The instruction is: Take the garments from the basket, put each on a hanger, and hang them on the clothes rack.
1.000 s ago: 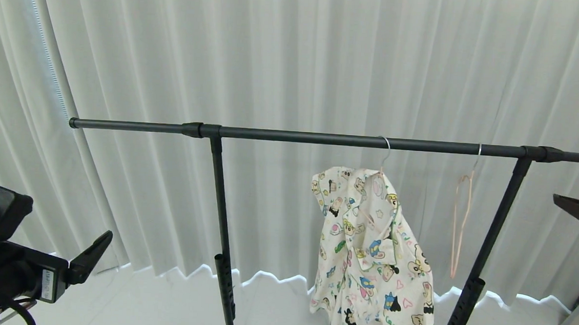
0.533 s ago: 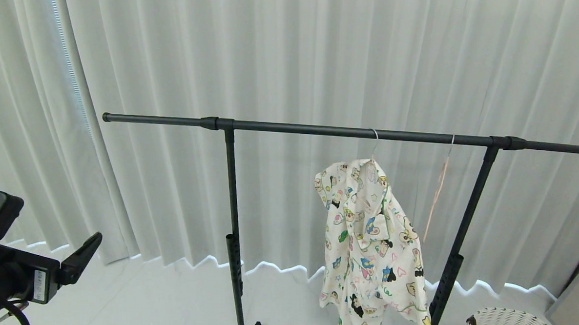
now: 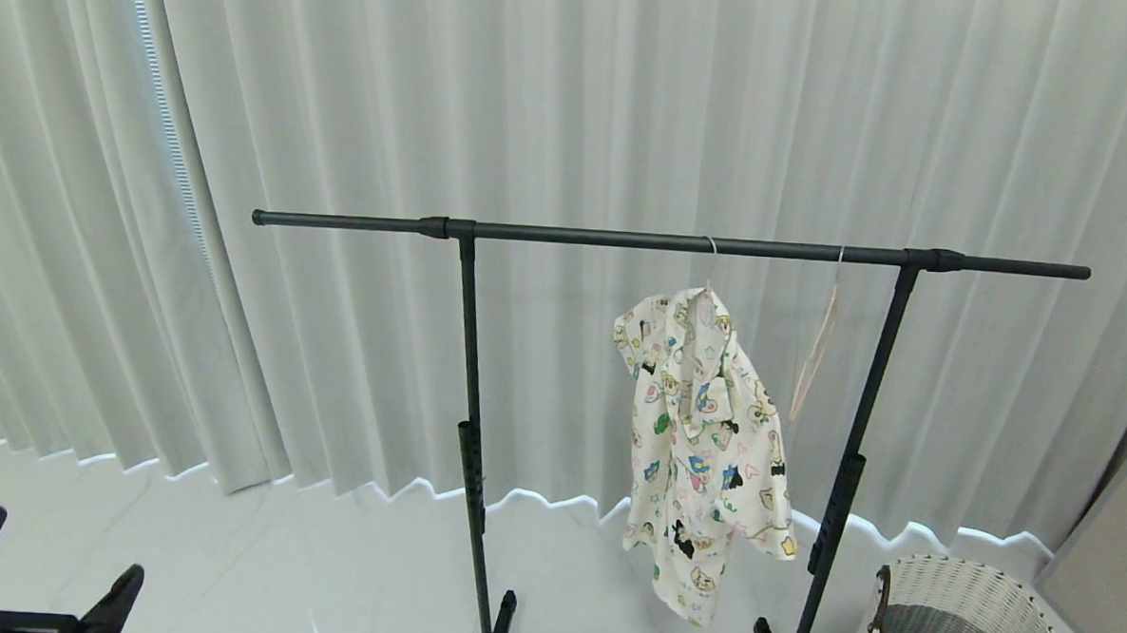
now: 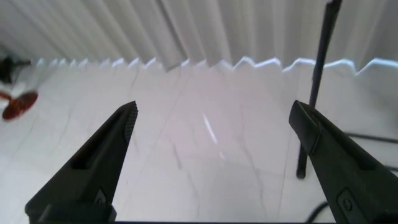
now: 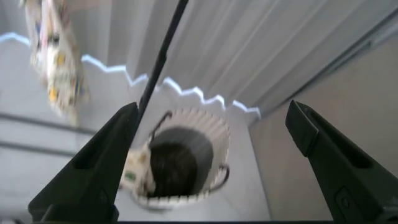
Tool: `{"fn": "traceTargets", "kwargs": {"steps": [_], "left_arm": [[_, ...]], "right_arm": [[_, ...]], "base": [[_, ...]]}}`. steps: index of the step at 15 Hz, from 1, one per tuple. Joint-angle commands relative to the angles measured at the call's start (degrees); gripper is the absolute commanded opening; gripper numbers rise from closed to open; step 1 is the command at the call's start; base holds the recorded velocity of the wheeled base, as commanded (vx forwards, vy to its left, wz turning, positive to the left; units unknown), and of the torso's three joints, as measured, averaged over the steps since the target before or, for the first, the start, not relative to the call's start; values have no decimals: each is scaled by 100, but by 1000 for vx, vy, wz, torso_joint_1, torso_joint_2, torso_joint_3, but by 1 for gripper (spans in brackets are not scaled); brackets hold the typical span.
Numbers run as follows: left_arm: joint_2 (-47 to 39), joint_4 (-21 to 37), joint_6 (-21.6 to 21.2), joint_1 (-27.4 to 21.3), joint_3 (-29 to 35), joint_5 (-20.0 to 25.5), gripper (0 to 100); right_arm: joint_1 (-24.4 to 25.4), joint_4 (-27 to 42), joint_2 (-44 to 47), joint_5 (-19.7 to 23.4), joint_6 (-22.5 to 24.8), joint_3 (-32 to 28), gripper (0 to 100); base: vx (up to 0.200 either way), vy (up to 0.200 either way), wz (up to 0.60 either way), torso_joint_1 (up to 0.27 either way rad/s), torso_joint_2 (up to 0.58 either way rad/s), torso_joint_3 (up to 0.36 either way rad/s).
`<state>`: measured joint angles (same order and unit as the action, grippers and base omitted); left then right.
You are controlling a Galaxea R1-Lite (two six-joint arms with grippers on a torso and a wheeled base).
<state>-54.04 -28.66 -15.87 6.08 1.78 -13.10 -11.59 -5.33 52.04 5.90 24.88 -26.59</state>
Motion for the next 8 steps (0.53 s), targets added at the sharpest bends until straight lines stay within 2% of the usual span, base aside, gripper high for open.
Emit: {"fn": "traceTargets", "kwargs": {"steps": [1,2,4,5,8], "left_arm": [[667,528,172,191,-178,-52,100],[1001,915,172,191,-178,-78,100],[2091,2295,172,191,-178,-69,100],[2644,2787,163,165,-108,-34,100],[3040,2752,330,165,-108,-34,100]], "right_arm": [[-18,-3,-458,-1,61,585,100],[-18,-3,-599,8,96,822,100],[-10,-3,-985,8,131,1376,100],[-10,-3,-1267,8,140,1683,100],[-18,5,-2084,-1,140,2448,100]], "base": [[-200,0,0,2,-2,7],[-200,0,0,7,7,2],[0,0,0,0,0,0],[0,0,0,0,0,0],[0,0,0,0,0,0]]}}
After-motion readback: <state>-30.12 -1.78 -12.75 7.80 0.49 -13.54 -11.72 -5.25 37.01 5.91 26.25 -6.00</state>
